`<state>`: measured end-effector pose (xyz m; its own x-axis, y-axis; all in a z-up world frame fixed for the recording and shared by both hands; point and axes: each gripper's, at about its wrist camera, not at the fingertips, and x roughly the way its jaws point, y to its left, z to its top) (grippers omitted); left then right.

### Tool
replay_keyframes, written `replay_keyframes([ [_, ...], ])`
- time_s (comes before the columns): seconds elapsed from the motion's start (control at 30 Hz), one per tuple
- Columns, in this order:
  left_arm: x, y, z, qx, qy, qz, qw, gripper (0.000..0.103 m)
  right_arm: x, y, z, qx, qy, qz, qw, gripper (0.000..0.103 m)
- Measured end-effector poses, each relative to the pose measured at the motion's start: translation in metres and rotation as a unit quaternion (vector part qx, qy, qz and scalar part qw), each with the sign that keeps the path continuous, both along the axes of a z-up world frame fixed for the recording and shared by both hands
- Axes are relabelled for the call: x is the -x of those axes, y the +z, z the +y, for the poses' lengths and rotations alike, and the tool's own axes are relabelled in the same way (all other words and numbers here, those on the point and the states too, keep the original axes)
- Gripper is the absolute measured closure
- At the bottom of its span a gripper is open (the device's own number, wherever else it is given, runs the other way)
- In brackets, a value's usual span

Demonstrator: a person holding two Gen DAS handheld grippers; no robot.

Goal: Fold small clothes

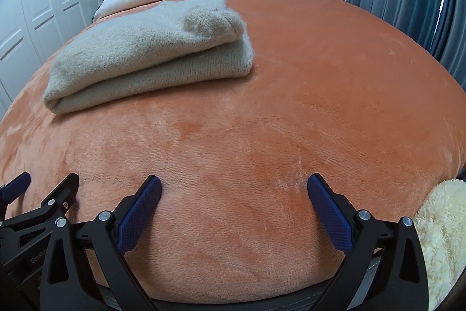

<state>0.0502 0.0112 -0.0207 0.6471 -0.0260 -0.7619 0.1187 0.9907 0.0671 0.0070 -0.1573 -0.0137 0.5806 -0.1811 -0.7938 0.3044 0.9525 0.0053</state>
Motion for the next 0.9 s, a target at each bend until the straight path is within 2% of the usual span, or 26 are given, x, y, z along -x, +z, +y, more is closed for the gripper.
replay_keyframes([
  [0.9,0.003,-0.001,-0.011,-0.014,0.01,-0.002,0.9998,0.005,-0.001,0.001,-0.003,0.004,0.001,0.001,1.0,0.005],
])
